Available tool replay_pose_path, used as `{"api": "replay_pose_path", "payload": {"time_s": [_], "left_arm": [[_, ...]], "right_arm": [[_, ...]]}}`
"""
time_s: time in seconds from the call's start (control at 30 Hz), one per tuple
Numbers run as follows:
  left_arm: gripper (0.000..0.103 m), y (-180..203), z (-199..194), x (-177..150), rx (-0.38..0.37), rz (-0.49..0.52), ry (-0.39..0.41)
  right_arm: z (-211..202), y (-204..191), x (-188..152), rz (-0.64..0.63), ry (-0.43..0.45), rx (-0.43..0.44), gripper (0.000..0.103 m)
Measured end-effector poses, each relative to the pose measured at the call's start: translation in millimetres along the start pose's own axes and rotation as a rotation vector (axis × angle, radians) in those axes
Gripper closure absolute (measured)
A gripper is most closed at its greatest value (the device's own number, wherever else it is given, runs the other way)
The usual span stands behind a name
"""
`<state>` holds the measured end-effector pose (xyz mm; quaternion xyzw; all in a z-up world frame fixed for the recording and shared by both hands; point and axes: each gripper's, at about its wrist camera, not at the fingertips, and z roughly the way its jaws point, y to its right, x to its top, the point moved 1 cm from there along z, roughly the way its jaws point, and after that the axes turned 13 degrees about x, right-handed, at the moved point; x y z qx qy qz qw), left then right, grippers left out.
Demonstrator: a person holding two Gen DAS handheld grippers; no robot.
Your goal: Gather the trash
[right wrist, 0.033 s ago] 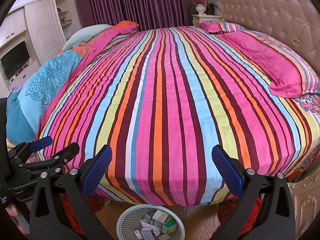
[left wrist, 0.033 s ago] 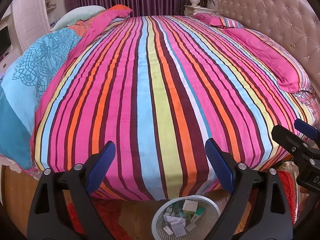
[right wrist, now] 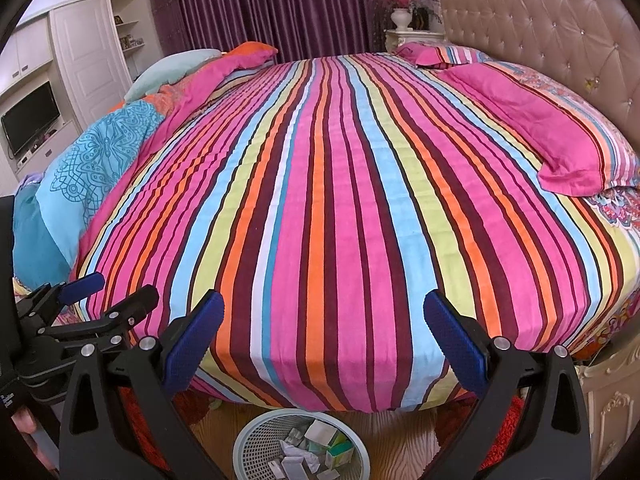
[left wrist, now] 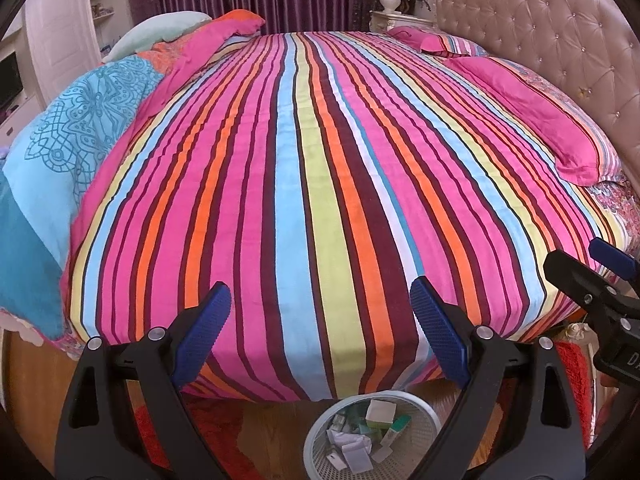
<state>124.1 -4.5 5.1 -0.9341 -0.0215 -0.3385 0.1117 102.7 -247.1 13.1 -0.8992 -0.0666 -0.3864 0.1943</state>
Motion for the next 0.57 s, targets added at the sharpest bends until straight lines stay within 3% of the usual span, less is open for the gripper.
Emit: {"api": "replay_pose_path", "payload": {"time_s": [0.57], "left_arm": [[0.014,-2,-10,4,0.003,-0.018,0.007]], "right_arm": [[-6,1,1,-0.001,0.012,0.002,0.007]]}}
